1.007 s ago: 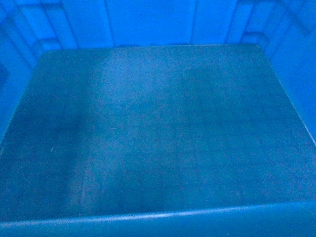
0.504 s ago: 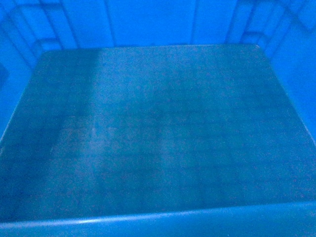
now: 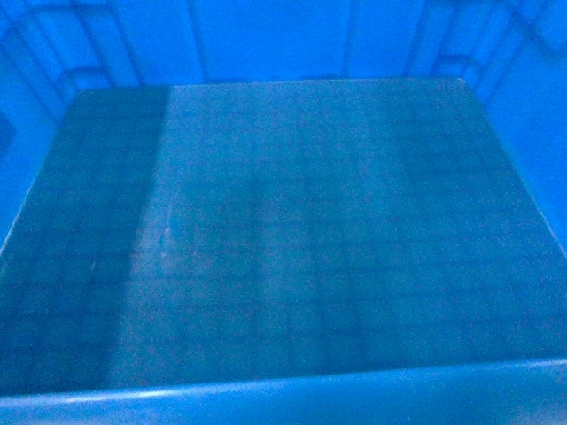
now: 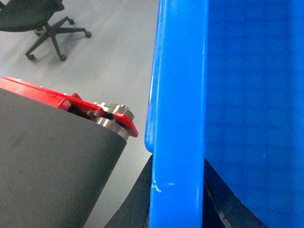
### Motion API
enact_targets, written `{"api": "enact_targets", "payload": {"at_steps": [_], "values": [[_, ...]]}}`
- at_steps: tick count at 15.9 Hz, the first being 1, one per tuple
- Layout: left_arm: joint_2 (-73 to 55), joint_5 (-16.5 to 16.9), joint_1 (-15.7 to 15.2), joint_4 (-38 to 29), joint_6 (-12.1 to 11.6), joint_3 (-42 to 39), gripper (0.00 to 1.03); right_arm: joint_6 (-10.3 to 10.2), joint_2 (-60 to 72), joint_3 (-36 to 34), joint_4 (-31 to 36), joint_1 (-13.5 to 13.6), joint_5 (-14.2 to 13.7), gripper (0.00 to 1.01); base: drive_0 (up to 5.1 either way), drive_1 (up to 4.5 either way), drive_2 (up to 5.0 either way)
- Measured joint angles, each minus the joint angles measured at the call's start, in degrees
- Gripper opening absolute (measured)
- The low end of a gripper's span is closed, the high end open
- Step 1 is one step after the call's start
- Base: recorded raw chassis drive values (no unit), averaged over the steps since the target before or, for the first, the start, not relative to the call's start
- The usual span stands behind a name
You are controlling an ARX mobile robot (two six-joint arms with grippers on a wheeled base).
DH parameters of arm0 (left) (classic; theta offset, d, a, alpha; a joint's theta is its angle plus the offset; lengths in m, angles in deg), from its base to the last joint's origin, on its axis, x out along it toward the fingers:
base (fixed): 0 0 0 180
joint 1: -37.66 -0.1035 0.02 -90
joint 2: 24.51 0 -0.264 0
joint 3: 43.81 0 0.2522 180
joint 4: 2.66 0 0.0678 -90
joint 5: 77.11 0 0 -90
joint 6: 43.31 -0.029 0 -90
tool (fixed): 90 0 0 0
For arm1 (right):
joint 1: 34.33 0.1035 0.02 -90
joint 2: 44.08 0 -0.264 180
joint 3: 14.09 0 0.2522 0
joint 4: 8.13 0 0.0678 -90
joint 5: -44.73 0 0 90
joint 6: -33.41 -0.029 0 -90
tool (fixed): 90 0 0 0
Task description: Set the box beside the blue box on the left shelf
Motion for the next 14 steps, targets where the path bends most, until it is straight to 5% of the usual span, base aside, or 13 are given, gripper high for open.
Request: {"api": "enact_targets", "payload": {"at_steps": [8,14], "values": [[-0.24,0.24,0.13,-0.22,0.11,0.00,0.14,0.04,-0.13,0.00,-0.46,0.00,-0.31,0.17,-1.7,-1.72,-1.7],[0.24,-0.20,0.13,0.20,0.00,0.00,0.14,0.04,-0.04,0.00,-0.13,0.02,-0.02,0.17,0.0,2.28,-2.2]]}}
